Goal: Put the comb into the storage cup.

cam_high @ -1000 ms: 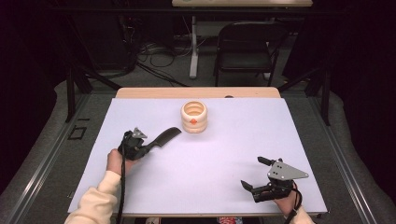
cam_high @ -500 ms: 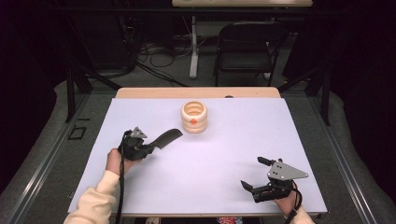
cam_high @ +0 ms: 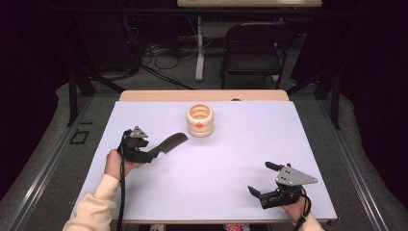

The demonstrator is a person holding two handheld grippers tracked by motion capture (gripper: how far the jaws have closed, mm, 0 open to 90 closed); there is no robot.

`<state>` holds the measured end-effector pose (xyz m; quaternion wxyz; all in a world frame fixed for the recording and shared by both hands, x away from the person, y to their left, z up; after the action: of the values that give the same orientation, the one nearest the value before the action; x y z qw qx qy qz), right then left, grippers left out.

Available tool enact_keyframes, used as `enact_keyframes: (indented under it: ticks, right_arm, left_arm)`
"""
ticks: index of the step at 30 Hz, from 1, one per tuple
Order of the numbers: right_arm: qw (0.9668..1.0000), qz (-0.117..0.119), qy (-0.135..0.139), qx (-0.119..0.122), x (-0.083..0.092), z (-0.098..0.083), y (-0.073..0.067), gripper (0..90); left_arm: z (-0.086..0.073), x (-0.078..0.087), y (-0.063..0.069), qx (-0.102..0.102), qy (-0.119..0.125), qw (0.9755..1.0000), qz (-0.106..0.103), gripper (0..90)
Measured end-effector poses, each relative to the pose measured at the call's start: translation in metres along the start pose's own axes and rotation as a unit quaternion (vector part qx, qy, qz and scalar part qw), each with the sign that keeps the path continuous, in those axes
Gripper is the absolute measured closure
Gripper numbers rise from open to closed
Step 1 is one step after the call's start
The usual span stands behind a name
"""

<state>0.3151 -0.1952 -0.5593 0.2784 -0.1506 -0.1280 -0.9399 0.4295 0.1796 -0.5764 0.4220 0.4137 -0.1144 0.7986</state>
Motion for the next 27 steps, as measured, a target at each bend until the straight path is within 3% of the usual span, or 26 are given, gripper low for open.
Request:
enact_keyframes:
  ticks: [4,17,23,27]
  right_arm:
    - [1.0,-0.002,0.0,0.0,0.0,0.0,0.0,0.0]
    - [1.0,-0.002,-0.002,0.0,-0.001,-0.001,-0.001,0.0]
    - [1.0,0.0,-0.002,0.0,-0.001,-0.001,-0.001,0.0]
    - [1.0,0.001,-0.003,-0.001,-0.001,-0.001,-0.001,0.0]
  left_arm:
    - [0.001,0.003,-0.002,-0.005,-0.004,0.9999,0.012,30.5]
    - [-0.002,0.003,-0.005,-0.005,-0.048,0.9987,0.013,13.9]
    - [-0.004,-0.002,-0.009,0.0,-0.08,0.9967,0.013,2.1]
    - [-0.004,-0.007,-0.009,0.001,-0.101,0.9949,0.008,0.0]
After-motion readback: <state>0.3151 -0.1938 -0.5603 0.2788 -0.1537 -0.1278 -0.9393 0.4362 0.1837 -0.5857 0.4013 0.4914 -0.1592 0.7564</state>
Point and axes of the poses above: each handheld gripper's, and its own axes: x roughly backward along the jaws, z roughly out of its top, y roughly to its right, the point moved 9 cm from there along -x, roughly forward along the jaws, and after that the axes turned 14 degrees about -z, right-handed, at the moved point
